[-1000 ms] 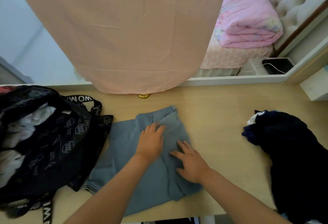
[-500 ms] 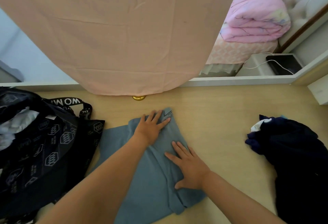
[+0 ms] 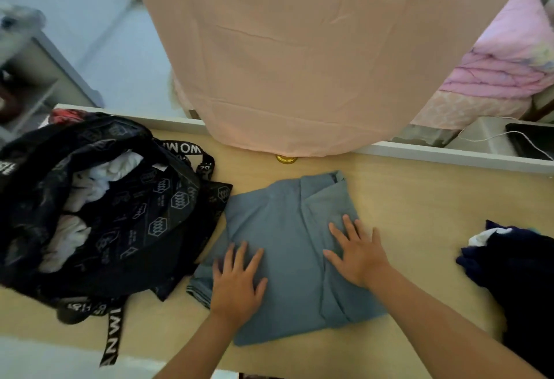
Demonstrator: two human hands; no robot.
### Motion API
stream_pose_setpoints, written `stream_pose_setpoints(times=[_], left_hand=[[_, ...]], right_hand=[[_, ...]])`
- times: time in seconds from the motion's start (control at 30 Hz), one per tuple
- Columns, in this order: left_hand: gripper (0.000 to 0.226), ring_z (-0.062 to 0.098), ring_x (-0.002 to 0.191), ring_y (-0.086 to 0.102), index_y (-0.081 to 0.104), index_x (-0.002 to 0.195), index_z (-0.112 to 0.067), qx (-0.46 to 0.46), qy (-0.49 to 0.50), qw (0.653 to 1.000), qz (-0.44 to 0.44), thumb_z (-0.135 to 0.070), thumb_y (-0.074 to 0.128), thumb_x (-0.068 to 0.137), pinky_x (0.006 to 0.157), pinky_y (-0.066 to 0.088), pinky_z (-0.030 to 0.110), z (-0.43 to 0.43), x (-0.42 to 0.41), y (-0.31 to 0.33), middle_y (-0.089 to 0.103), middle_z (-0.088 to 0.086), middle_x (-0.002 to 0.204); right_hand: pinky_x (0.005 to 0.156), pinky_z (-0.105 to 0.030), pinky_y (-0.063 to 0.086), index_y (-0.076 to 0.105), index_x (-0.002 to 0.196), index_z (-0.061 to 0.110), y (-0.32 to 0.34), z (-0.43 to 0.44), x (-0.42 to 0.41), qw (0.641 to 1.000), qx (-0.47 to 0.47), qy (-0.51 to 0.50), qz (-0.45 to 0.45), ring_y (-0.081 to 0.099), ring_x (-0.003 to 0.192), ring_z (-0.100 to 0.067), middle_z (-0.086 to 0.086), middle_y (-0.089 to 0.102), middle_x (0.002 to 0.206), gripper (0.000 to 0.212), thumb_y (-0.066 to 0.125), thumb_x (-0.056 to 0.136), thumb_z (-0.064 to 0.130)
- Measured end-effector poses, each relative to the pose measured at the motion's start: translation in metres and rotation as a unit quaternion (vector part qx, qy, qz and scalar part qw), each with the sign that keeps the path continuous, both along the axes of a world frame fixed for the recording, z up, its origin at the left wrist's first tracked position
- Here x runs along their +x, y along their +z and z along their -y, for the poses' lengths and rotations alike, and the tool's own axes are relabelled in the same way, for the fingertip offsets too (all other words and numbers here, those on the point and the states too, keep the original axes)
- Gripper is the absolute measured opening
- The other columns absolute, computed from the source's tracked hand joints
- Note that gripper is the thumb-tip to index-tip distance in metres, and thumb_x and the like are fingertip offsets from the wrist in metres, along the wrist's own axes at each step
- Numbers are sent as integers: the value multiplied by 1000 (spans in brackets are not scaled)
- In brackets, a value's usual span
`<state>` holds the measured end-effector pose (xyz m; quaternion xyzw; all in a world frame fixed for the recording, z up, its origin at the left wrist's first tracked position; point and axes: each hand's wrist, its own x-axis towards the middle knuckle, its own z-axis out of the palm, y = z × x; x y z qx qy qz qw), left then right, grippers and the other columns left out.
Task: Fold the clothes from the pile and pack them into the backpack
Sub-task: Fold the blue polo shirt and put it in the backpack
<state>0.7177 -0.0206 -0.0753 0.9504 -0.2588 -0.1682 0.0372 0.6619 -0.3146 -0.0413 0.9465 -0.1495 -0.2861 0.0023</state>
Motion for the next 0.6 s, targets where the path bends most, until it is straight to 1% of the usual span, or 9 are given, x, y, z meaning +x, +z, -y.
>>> stream_pose_setpoints(times=[0.07, 0.17, 0.23, 0.3, 0.37, 0.4, 0.43, 0.5, 0.6], left_hand=[[65, 33, 134, 42, 51, 140, -33, -18, -16, 999, -27, -64, 41, 84, 100, 41, 56, -2, -2, 7, 43, 7, 150], [63, 26, 142, 26, 38, 148, -33, -60, -36, 995, -69, -60, 35, 92, 113, 30, 44, 8, -3, 23, 28, 1, 158], [55, 24, 140, 28, 35, 148, -30, -78, -51, 994, -52, -48, 38, 97, 112, 31, 41, 10, -7, 27, 31, 0, 155], [43, 24, 131, 42, 47, 137, -24, -98, -44, 994, -13, -33, 41, 95, 103, 39, 41, 1, -7, 26, 44, 0, 144], [38, 24, 117, 53, 55, 121, -23, -127, -16, 992, -1, -29, 40, 87, 91, 47, 38, -23, -11, 20, 52, -1, 127], [37, 22, 115, 54, 55, 118, -24, -131, -15, 991, -8, -31, 39, 85, 91, 47, 37, -38, -14, 17, 52, -3, 125], [38, 21, 118, 53, 55, 118, -25, -125, -27, 992, -16, -33, 41, 84, 93, 47, 36, -54, -19, 13, 51, -4, 128], [41, 19, 126, 50, 55, 121, -28, -119, -66, 990, -24, -36, 49, 82, 97, 45, 36, -83, -30, 7, 49, -5, 137], [47, 18, 118, 50, 56, 122, -32, -115, -130, 985, -25, -39, 52, 76, 89, 48, 34, -104, -48, 6, 52, -5, 130]], right_hand=[[117, -61, 0, -8, 157, 32, 11, -9, 7, 998, -51, 0, -35, -6, 152, -31, -9, -11, 165, 74, 11, 96, 68], [118, -61, 4, 5, 158, 16, 20, -29, 9, 992, -122, 7, -40, -3, 151, -37, -20, -6, 164, 72, 23, 101, 55], [120, -59, 8, 12, 158, 15, 20, -52, 1, 996, -78, 21, 49, 1, 151, -39, -22, -1, 164, 70, 33, 100, 48], [120, -55, 14, 15, 158, 23, 19, -80, -11, 988, 29, 89, 121, 7, 152, -36, -17, 3, 165, 70, 40, 97, 45], [120, -50, 17, 11, 157, 36, 17, -105, -23, 972, 122, 185, 80, 6, 152, -28, -8, -2, 166, 69, 44, 97, 45], [120, -49, 18, 11, 156, 41, 15, -115, -29, 966, 145, 209, 36, 5, 152, -25, -3, -5, 167, 67, 44, 98, 45], [119, -49, 20, 14, 155, 43, 13, -120, -34, 965, 150, 216, 6, 4, 152, -22, 1, -5, 167, 64, 43, 98, 46], [116, -48, 24, 32, 149, 44, 9, -119, -39, 971, 140, 190, 26, 8, 152, -18, 4, 1, 167, 53, 44, 97, 46], [111, -45, 27, 53, 129, 33, 15, -111, -36, 981, 105, 156, 49, 22, 148, -18, 0, 18, 163, 37, 45, 95, 43]])
